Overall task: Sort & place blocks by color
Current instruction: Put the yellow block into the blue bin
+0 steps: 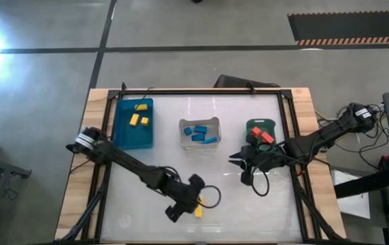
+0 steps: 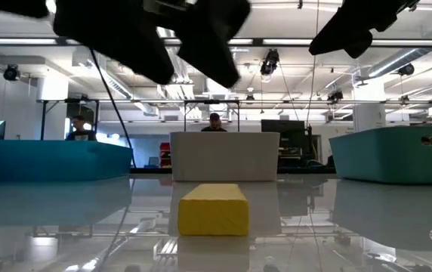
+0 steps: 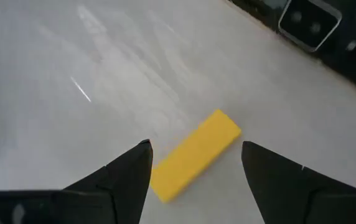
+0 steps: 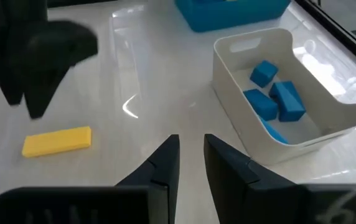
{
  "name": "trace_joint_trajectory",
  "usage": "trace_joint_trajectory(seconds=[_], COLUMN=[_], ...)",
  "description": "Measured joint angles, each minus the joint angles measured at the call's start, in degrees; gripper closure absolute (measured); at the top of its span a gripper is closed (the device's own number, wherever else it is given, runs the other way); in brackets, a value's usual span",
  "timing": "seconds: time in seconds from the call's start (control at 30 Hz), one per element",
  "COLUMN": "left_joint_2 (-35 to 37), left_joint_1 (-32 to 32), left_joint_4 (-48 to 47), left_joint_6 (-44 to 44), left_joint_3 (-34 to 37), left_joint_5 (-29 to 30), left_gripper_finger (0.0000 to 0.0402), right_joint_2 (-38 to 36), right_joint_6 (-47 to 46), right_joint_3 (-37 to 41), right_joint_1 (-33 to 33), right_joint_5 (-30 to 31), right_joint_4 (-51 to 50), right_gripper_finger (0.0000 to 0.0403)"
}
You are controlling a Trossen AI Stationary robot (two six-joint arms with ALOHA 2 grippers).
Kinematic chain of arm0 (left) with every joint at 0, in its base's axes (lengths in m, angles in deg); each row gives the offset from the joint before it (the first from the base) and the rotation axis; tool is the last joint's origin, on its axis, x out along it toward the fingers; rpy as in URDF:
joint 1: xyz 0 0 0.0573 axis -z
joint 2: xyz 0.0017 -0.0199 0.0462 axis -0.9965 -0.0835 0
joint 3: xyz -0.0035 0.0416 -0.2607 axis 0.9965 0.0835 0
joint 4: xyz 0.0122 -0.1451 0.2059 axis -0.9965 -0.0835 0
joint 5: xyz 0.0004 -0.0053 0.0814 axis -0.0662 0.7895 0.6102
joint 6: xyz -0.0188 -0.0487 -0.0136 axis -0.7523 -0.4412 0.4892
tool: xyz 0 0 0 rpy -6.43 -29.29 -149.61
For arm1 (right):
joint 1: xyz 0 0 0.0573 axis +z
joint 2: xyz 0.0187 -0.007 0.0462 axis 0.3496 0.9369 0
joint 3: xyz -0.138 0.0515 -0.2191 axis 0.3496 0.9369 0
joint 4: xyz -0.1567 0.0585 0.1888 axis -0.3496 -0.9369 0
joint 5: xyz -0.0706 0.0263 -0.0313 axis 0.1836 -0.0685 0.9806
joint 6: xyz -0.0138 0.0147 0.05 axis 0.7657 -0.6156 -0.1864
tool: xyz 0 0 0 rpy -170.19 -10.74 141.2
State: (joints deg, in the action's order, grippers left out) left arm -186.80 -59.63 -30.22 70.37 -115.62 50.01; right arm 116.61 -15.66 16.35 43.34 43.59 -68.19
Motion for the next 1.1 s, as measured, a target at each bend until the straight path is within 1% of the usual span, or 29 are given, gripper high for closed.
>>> trace_joint_trajectory(seconds=[0.1, 0.17, 0.33, 0.47, 0.67, 0.9, 1.1], left_joint_2=[-3.1, -4.4, -7.0, -8.7, -10.6, -12.6, -13.7], left_joint_1=[-0.3, -0.8, -3.2, -4.7, -6.2, -7.6, -8.6], left_joint_4=[-0.1, 0.1, 0.3, 0.2, 3.2, 4.1, 6.4], left_joint_6=[6.7, 9.1, 10.2, 11.6, 15.1, 17.0, 19.0], left_joint_3=[-2.4, -3.4, -3.7, -3.5, -3.5, -3.5, -3.5], left_joint_5=[-1.1, -3.5, -11.4, -13.6, -19.1, -20.9, -23.8], left_gripper_finger=[0.0171, 0.0171, 0.0171, 0.0171, 0.0171, 0.0171, 0.0171], right_joint_2=[0.0, 0.0, 0.0, 0.0, 0.0, 0.0, 0.0], right_joint_6=[-0.2, -0.6, -0.6, -0.6, -0.6, -0.6, -0.6], right_joint_3=[0.0, 0.0, 0.0, 0.0, 0.0, 0.1, 0.2], right_joint_1=[0.0, 0.0, 0.0, 0.0, 0.0, 0.0, 0.0], right_joint_5=[0.0, 0.0, 0.0, 0.0, 0.0, 0.0, 0.0], right_joint_4=[0.1, 0.2, 0.4, 1.1, 1.8, 1.7, 1.7], right_gripper_finger=[0.0337, 0.0337, 0.0337, 0.0337, 0.0337, 0.0337, 0.0337])
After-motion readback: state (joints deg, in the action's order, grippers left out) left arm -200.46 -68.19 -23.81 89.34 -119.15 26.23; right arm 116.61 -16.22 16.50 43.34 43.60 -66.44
